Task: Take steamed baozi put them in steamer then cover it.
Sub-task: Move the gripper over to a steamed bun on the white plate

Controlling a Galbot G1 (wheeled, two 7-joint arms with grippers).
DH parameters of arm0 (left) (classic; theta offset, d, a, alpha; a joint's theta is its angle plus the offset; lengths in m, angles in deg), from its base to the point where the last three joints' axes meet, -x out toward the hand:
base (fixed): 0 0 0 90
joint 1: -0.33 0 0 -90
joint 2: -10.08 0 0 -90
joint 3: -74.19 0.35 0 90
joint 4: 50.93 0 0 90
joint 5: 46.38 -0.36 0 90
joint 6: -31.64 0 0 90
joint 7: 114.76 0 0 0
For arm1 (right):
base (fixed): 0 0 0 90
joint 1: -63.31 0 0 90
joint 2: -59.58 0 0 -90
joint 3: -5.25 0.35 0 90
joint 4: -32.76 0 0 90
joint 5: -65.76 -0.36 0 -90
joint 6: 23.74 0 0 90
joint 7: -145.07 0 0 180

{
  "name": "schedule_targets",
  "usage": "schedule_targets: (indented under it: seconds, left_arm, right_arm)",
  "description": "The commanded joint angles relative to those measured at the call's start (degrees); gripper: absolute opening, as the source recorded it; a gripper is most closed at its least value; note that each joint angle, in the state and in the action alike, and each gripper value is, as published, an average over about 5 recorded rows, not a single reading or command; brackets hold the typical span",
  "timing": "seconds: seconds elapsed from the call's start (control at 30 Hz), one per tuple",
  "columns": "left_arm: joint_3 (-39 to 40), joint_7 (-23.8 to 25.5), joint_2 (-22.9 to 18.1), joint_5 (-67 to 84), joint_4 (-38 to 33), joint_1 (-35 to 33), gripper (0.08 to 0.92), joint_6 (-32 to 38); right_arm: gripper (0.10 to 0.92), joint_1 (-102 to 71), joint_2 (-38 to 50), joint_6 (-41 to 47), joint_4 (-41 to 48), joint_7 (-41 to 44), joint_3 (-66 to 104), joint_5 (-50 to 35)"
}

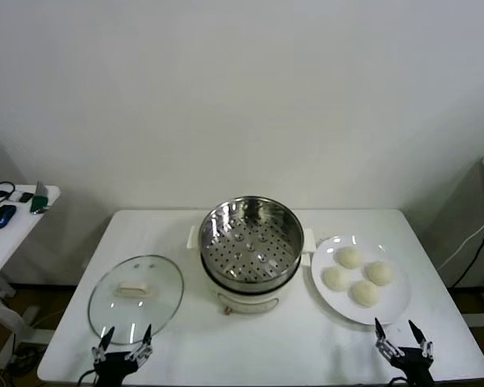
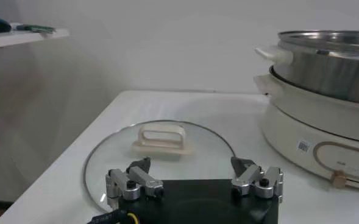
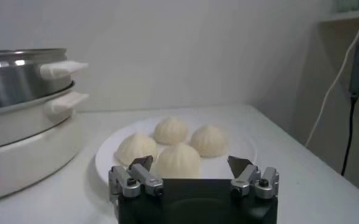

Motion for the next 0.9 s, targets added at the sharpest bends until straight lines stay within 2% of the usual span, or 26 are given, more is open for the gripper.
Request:
schedule_targets:
  seconds: [0.03,0.17,0.3,0.4,0.6,0.77,0.9]
  left_arm:
    - [0.03,0.01,0.04,-0.03,0.0,0.11,0.823,-0.12]
    - [0.32,-0.05,0.05,-0.05,0.1,0.55,0.823,-0.11]
    - [0.72,-0.08,0.25,-0.08,-0.01,0.65,0.823,0.05]
    - [0.9,-0.11,0.39,-0.14,0.07,0.81,0.823,0.27]
    - [1.5,-0.11,0.22,-0.7,0.32,1.27,0.823,0.46]
    - [2.07,-0.03,-0.06,-1.48,0.28,1.28,0.823,0.64]
    - [2.39,0.03,-0.34,-2.22,0.09,0.78,0.823,0.99]
  right_arm:
    - [0.823,7.22,3.99,8.12,-1.1,-0.7,1.15,0.34]
    - [0.823,19.34,12.13,15.79,2.07,1.87,-1.18,0.55]
    - [0.823,29.02,24.47,21.83,7.17,11.24,-5.94,2.58]
    - [0.823,34.24,33.94,22.33,11.66,19.98,-11.6,5.73]
    - [0.823,48.44,44.68,13.69,21.01,40.24,-27.2,16.63]
    - [0.823,69.8,46.09,6.48,29.85,53.5,-50.52,21.55]
    - [0.823,94.48,44.48,2.78,35.69,62.62,-77.82,22.54]
